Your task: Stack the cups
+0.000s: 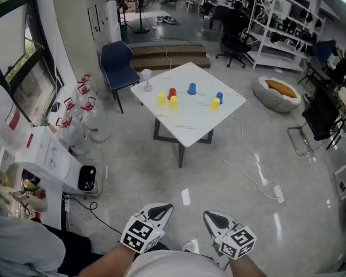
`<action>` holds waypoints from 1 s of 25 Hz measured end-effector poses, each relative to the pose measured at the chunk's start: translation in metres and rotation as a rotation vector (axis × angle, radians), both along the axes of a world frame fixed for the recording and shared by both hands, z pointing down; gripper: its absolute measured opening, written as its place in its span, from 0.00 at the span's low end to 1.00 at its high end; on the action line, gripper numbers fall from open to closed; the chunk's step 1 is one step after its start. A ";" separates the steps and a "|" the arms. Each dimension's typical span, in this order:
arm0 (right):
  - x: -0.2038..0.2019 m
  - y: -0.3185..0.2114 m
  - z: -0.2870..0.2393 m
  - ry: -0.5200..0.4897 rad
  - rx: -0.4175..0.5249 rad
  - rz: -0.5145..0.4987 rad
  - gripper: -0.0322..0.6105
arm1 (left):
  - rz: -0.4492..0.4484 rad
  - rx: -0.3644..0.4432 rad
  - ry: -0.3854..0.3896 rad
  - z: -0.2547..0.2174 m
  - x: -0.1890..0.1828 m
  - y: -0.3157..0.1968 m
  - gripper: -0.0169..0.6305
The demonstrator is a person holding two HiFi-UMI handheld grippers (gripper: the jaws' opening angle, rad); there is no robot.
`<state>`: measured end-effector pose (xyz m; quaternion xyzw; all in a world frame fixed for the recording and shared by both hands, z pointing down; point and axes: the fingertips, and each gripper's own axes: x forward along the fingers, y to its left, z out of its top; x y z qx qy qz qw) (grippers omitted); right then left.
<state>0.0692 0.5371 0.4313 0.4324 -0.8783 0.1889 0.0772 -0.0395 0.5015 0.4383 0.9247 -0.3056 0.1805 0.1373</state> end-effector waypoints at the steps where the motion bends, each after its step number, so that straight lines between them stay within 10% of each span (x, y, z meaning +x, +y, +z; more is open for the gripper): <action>1: 0.000 0.000 0.000 0.000 0.000 -0.001 0.06 | 0.000 0.001 0.000 0.000 0.001 0.001 0.04; 25: -0.021 -0.007 0.003 -0.013 -0.010 -0.027 0.06 | 0.004 -0.013 0.003 0.003 -0.003 -0.008 0.04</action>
